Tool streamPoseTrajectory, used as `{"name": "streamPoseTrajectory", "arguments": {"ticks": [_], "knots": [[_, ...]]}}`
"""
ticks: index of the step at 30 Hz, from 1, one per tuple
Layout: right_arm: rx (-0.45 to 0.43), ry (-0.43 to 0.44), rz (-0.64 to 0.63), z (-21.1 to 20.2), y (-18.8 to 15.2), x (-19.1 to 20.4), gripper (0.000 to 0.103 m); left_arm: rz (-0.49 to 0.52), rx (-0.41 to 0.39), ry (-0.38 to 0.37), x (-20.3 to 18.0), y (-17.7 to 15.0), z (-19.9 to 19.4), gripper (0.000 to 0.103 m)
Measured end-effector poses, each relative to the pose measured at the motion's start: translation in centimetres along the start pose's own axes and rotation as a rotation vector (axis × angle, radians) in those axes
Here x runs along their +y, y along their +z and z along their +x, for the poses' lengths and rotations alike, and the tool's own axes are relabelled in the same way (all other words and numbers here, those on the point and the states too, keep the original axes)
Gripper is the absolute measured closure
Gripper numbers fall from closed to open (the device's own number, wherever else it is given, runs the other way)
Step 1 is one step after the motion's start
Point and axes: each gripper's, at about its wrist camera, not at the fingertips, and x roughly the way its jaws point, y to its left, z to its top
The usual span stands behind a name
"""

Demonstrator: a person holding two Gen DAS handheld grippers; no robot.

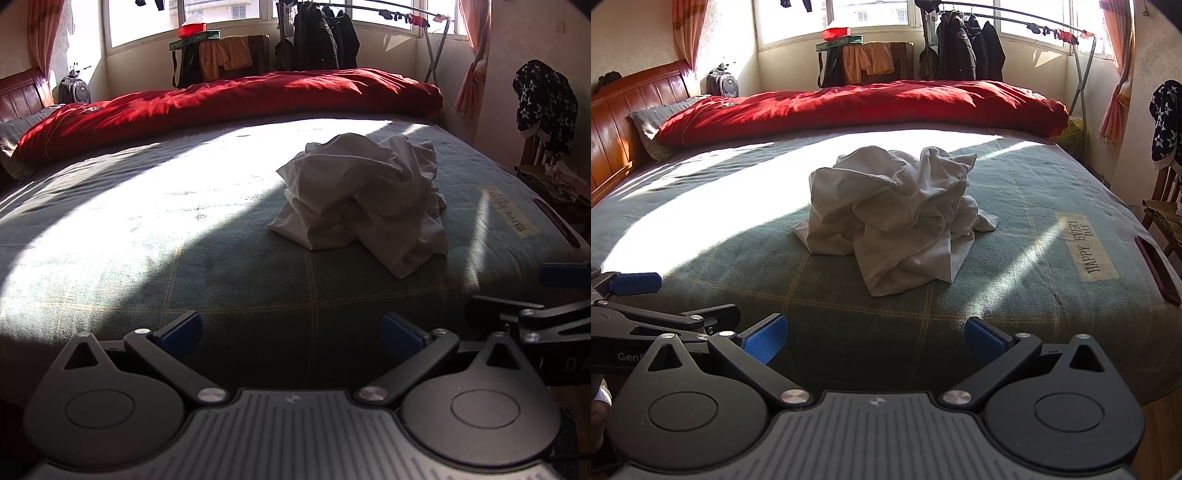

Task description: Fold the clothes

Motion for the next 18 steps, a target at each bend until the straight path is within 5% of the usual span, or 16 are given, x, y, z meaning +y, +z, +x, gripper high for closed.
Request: {"name": "streamPoseTrajectory", "arguments": {"ticks": [18], "knots": [[-0.002, 0.006, 0.003, 0.5, 0.4, 0.0, 0.000, -0.010, 0.017, -0.023, 0.3, -0.1, 1.2, 0.000]]}}
